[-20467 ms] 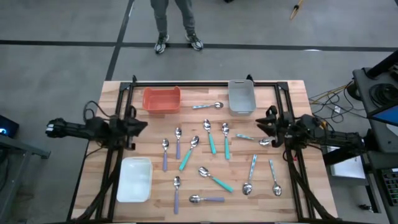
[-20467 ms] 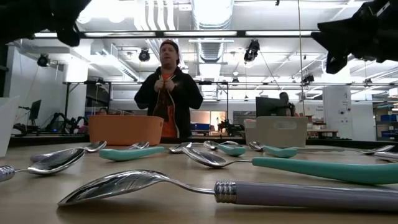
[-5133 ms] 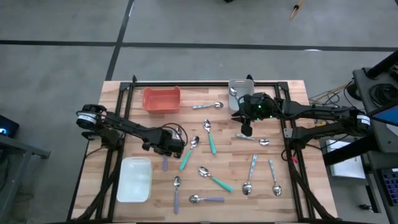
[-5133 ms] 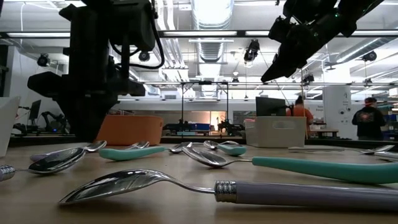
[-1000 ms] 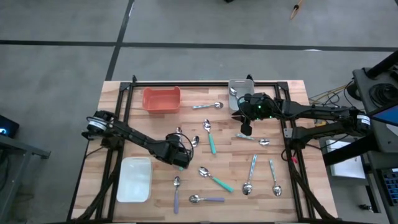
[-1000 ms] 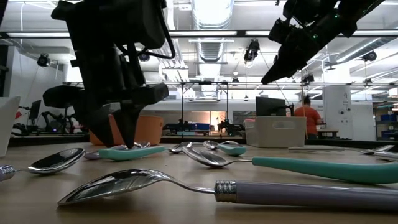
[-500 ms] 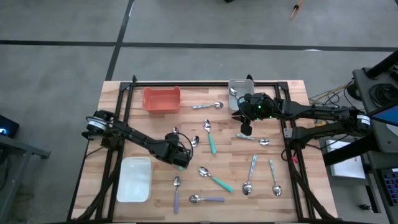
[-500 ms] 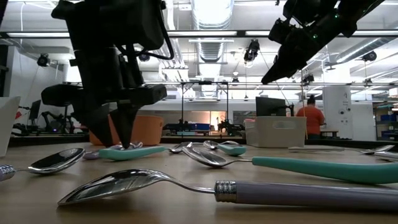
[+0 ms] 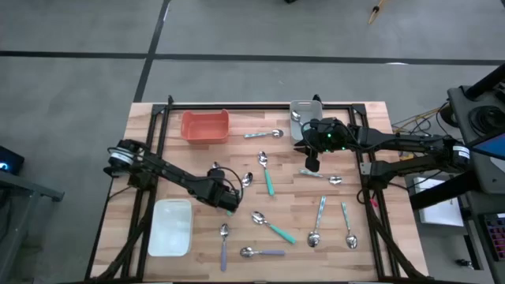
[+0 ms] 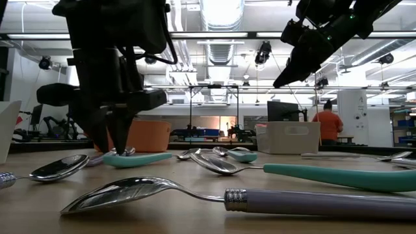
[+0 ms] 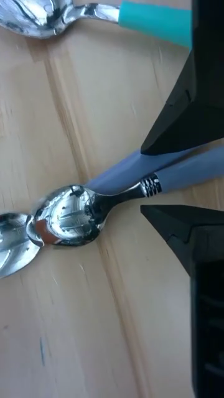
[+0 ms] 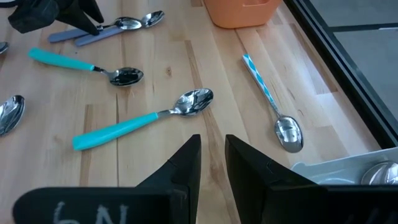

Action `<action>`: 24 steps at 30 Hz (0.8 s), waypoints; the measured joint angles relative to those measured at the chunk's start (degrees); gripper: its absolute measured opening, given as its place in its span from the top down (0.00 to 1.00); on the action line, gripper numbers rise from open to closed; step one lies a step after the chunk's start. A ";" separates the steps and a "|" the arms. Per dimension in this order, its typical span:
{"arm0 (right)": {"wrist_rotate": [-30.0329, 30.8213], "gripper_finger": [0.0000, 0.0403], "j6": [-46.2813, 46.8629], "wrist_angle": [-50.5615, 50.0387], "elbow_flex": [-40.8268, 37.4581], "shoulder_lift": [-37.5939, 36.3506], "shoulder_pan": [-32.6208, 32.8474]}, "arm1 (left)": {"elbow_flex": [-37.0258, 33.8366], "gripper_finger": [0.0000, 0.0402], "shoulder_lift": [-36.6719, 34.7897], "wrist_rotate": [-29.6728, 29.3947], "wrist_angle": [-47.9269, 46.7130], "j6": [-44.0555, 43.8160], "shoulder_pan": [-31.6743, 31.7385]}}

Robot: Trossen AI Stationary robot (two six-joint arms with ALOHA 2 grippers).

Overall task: Sort silverware by color (type)
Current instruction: Put the purple spoon into the white bin

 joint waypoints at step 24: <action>0.01 0.84 0.00 0.34 0.00 -0.01 0.01 | -0.07 0.70 -0.90 1.45 -1.40 0.55 0.00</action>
